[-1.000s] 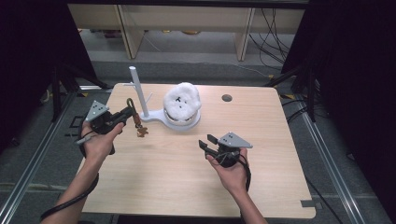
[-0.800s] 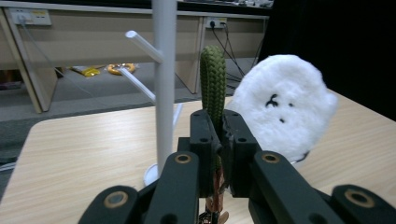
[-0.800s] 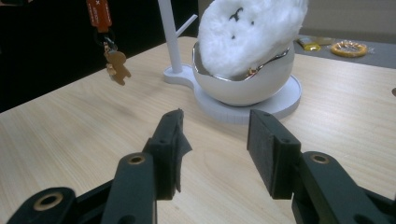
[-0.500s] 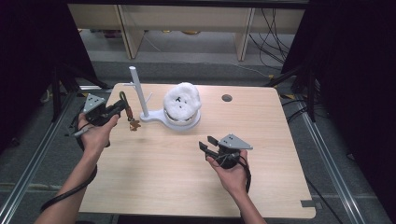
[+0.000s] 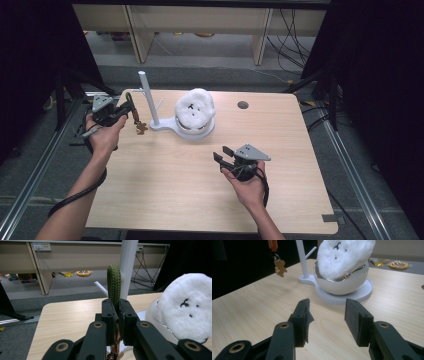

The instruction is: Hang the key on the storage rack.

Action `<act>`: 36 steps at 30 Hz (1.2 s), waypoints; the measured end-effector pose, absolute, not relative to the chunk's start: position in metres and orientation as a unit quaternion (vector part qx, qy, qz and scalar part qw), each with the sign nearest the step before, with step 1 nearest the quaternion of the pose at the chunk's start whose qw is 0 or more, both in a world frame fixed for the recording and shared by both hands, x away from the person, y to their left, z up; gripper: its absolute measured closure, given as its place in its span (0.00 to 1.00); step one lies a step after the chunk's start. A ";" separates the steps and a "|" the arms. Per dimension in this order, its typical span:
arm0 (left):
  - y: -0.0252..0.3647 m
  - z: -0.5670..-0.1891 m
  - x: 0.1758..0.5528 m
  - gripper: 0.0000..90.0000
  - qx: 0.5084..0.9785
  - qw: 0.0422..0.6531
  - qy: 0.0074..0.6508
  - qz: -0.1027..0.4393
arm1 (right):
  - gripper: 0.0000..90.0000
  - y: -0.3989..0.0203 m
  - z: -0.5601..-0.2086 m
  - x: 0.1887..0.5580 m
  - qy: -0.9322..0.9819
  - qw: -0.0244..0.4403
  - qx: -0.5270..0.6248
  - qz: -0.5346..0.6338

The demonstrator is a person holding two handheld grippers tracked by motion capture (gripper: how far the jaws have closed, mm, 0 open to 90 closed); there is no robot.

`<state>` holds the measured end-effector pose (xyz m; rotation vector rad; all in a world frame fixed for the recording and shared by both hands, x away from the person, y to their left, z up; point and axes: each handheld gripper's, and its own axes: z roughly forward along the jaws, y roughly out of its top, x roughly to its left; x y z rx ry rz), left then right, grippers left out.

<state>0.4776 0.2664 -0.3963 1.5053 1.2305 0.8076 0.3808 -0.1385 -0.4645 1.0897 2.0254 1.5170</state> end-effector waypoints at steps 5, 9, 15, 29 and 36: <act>0.266 -0.397 0.483 0.93 0.620 0.491 0.512 0.335 | 0.62 -0.139 -0.465 0.382 0.720 0.195 0.387 0.541; 0.265 -0.397 0.486 0.93 0.620 0.487 0.514 0.338 | 0.62 -0.141 -0.465 0.383 0.724 0.201 0.379 0.541; 0.263 -0.394 0.489 0.93 0.619 0.487 0.513 0.342 | 0.62 -0.141 -0.466 0.382 0.717 0.190 0.390 0.546; 0.259 -0.389 0.492 0.93 0.622 0.478 0.512 0.350 | 0.62 -0.143 -0.467 0.382 0.719 0.187 0.400 0.536; 0.255 -0.389 0.495 0.93 0.629 0.471 0.509 0.353 | 0.61 -0.142 -0.468 0.383 0.716 0.183 0.399 0.544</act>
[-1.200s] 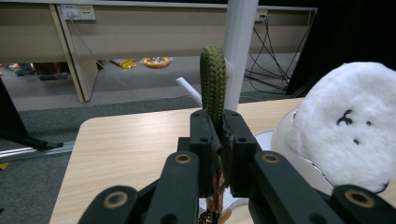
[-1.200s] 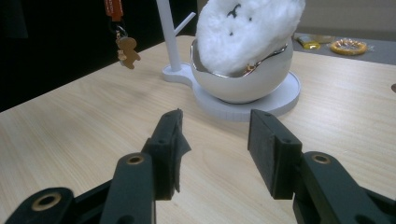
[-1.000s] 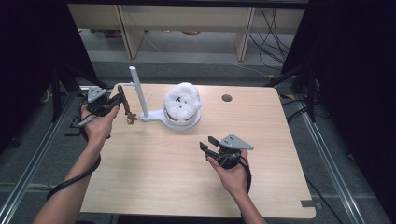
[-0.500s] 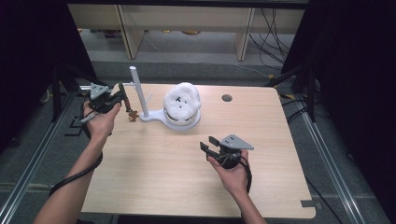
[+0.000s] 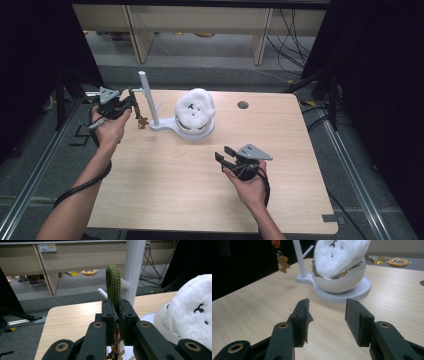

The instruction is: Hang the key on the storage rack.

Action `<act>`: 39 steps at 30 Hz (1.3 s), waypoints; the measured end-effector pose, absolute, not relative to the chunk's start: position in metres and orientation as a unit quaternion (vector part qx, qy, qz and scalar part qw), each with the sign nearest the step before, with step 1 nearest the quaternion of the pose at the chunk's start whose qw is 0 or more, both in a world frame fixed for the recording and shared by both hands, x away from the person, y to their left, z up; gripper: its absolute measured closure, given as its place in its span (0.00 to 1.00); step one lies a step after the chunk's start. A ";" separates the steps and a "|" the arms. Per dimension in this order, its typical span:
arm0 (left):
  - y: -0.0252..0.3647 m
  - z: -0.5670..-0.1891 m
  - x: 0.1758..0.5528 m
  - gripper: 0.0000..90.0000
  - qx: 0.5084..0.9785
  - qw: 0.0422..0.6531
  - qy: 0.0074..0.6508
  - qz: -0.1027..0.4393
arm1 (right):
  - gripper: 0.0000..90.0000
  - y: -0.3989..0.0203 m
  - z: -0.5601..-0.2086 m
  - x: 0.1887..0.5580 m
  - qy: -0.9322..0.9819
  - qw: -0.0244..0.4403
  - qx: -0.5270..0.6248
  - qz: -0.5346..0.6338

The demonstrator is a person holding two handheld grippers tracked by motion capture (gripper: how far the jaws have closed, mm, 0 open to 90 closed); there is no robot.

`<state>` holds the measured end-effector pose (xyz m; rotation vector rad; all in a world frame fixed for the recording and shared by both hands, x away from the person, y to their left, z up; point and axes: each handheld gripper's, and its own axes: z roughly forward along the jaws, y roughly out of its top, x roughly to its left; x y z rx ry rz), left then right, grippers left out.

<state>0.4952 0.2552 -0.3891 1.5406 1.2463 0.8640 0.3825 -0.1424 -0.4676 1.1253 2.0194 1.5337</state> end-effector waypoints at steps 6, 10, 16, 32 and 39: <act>0.253 -0.389 0.497 0.93 0.631 0.468 0.507 0.354 | 0.61 -0.144 -0.468 0.384 0.720 0.187 0.393 0.541; 0.253 -0.389 0.498 0.93 0.631 0.467 0.508 0.355 | 0.61 -0.144 -0.468 0.383 0.720 0.188 0.395 0.539; 0.250 -0.388 0.498 0.93 0.632 0.461 0.511 0.355 | 0.61 -0.143 -0.468 0.383 0.719 0.188 0.395 0.540; 0.243 -0.390 0.504 0.92 0.647 0.446 0.505 0.358 | 0.61 -0.141 -0.471 0.383 0.719 0.182 0.398 0.541; 0.240 -0.393 0.507 0.92 0.652 0.441 0.502 0.358 | 0.61 -0.142 -0.472 0.384 0.720 0.181 0.393 0.542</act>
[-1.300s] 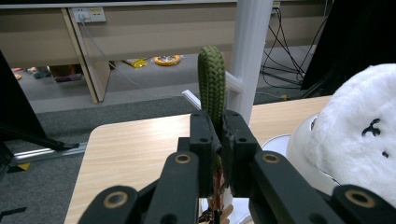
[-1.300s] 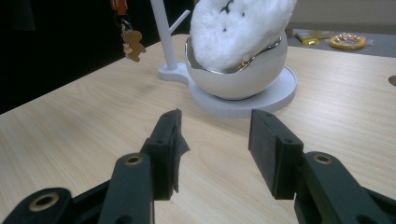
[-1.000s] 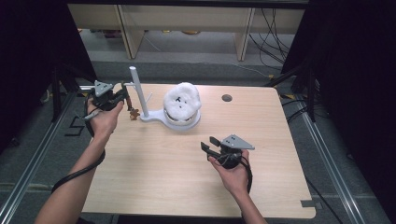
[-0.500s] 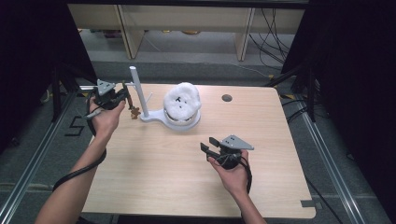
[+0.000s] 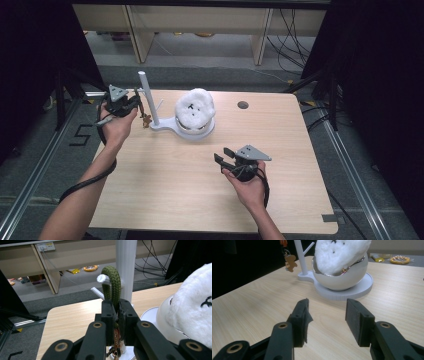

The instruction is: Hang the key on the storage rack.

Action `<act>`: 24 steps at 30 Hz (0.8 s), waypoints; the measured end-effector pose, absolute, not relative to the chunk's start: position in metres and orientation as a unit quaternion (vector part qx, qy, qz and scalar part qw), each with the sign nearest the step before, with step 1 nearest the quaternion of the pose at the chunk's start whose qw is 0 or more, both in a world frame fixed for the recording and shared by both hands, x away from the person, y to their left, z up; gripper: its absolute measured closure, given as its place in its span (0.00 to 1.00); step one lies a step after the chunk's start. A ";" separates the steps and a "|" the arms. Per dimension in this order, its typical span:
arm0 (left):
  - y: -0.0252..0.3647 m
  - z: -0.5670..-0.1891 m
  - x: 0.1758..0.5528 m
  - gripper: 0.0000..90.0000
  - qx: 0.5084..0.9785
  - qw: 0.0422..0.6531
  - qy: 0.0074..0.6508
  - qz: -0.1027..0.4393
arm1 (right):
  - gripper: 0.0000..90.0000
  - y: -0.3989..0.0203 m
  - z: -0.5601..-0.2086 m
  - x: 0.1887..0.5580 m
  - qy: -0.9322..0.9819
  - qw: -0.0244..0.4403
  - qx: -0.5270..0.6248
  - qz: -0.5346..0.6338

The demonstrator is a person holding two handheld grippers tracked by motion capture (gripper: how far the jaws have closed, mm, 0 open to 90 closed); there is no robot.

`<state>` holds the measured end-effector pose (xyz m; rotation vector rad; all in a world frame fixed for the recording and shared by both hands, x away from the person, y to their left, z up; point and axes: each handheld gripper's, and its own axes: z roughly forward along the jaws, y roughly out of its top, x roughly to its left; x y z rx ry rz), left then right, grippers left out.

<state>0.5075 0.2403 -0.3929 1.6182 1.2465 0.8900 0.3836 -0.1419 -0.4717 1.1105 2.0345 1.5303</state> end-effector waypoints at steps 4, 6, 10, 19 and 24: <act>0.239 -0.395 0.509 0.92 0.654 0.442 0.500 0.356 | 0.61 -0.142 -0.472 0.383 0.720 0.180 0.395 0.542; 0.238 -0.396 0.510 0.91 0.657 0.445 0.496 0.353 | 0.61 -0.142 -0.472 0.383 0.719 0.178 0.397 0.542; 0.237 -0.399 0.509 0.88 0.660 0.447 0.495 0.347 | 0.61 -0.142 -0.472 0.383 0.720 0.181 0.394 0.541; 0.242 -0.401 0.495 0.79 0.663 0.457 0.489 0.335 | 0.60 -0.143 -0.473 0.381 0.718 0.178 0.407 0.537; 0.248 -0.404 0.483 0.69 0.671 0.461 0.478 0.331 | 0.60 -0.147 -0.473 0.383 0.723 0.188 0.399 0.533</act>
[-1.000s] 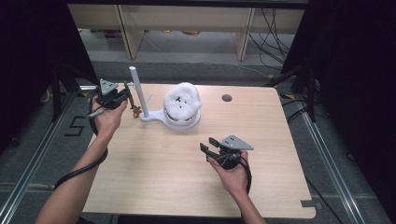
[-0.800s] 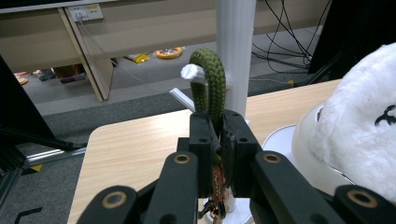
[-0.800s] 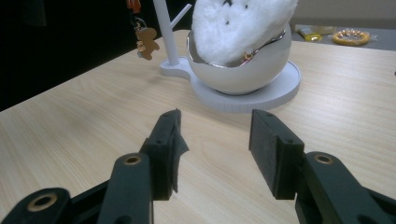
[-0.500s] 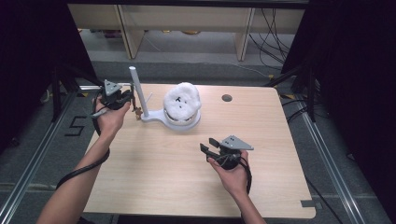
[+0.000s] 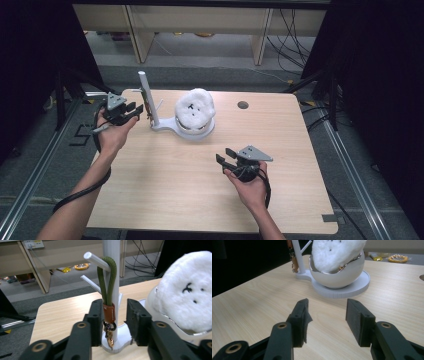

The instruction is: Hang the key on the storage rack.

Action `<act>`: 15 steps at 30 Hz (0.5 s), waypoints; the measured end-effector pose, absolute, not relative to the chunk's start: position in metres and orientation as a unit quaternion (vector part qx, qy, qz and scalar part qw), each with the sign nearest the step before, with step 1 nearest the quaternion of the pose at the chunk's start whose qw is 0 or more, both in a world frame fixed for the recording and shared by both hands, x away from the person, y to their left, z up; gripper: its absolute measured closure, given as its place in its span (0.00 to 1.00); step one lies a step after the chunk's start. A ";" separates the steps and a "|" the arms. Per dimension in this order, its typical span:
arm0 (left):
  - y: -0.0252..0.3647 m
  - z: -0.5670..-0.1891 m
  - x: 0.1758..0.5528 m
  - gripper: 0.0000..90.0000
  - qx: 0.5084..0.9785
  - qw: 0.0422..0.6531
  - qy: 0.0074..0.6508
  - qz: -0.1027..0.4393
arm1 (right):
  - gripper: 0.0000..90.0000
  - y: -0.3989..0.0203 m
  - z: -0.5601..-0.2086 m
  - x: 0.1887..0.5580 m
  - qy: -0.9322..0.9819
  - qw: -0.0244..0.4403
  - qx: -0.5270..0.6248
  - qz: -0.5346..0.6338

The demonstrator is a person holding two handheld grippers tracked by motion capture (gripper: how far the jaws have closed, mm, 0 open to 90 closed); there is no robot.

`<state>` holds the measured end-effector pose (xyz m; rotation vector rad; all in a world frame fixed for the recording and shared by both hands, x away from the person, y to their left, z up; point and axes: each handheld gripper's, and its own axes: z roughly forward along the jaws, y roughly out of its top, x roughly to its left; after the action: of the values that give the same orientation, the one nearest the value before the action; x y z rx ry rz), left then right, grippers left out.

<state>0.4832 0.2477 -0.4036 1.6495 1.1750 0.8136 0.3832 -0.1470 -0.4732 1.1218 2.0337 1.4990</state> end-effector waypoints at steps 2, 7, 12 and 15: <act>0.250 -0.406 0.477 0.62 0.675 0.466 0.470 0.327 | 0.60 -0.148 -0.473 0.384 0.722 0.186 0.400 0.533; 0.254 -0.412 0.456 0.50 0.674 0.474 0.469 0.318 | 0.59 -0.150 -0.474 0.384 0.718 0.185 0.405 0.534; 0.260 -0.419 0.437 0.44 0.667 0.483 0.471 0.315 | 0.59 -0.152 -0.476 0.385 0.720 0.190 0.406 0.529; 0.264 -0.427 0.425 0.42 0.667 0.482 0.471 0.319 | 0.58 -0.152 -0.476 0.384 0.721 0.189 0.409 0.526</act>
<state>0.4251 0.2638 -0.4270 1.6259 1.1472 0.7786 0.3841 -0.1523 -0.4761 1.1497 2.0291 1.4799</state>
